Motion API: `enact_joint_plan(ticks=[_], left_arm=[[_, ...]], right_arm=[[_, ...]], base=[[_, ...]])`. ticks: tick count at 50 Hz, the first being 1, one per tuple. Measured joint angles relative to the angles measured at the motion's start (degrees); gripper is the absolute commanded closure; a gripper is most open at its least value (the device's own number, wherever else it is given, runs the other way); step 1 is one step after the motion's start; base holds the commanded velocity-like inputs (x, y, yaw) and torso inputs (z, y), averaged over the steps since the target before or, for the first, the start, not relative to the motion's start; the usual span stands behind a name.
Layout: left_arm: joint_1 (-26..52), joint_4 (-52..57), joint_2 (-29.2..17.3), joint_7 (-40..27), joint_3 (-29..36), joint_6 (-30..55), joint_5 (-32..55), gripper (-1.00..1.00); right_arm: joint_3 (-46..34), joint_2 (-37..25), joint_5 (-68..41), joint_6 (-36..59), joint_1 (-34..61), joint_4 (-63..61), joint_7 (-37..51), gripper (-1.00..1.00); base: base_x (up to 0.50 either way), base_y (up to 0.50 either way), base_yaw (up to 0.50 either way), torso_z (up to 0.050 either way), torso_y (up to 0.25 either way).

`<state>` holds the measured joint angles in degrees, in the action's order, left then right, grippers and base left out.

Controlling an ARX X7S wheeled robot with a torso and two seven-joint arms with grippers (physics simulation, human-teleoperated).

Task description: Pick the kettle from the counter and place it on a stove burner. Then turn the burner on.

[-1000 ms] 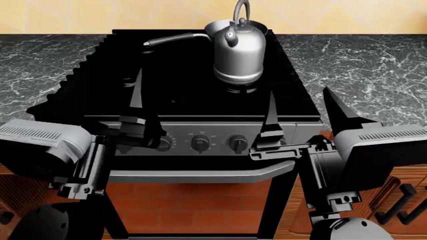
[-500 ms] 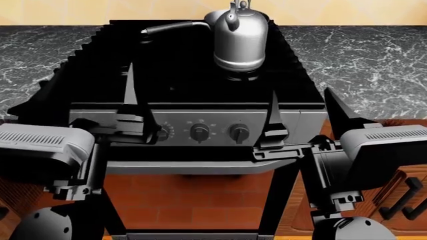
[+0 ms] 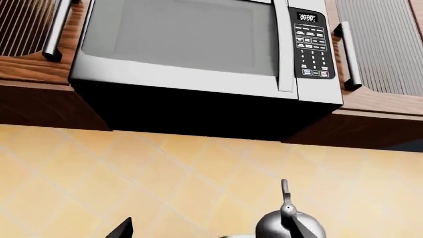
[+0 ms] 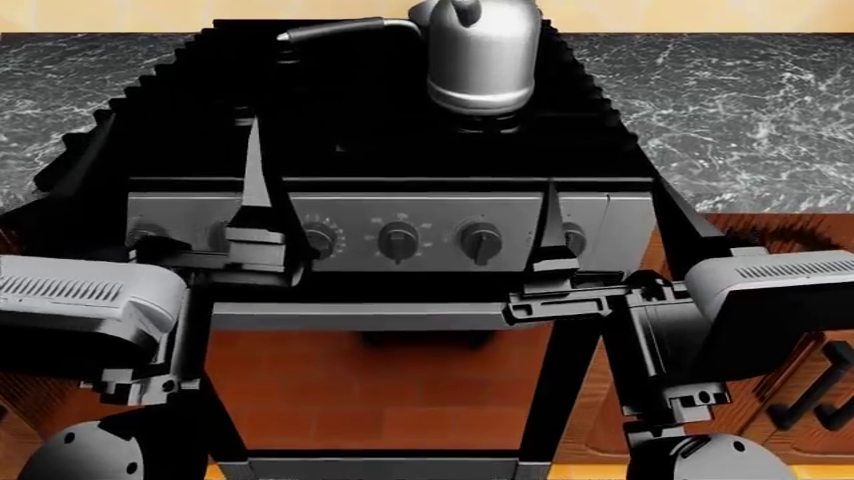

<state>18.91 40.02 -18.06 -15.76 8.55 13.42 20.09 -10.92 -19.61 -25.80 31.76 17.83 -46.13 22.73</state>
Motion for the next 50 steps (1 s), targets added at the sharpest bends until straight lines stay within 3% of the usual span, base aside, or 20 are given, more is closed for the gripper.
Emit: enact_joint_plan(ticks=[41,50], left_arm=[[-0.34,-0.13,-1.19,0.59,0.59,-1.7,1.39,-1.0],[-0.9,-0.52,-1.16,0.49,0.46,-3.31,0.73,-1.0]], right_arm=[[0.12,-0.16,-2.81,7.36,3.31,2.92,4.11,-1.0],[0.59,0.33,-4.8,12.01,6.58,7.12,4.91,-1.0]], base=[[0.0,0.0,0.0,-0.05,0.0],[0.0,0.0,0.0,-0.005,0.0]])
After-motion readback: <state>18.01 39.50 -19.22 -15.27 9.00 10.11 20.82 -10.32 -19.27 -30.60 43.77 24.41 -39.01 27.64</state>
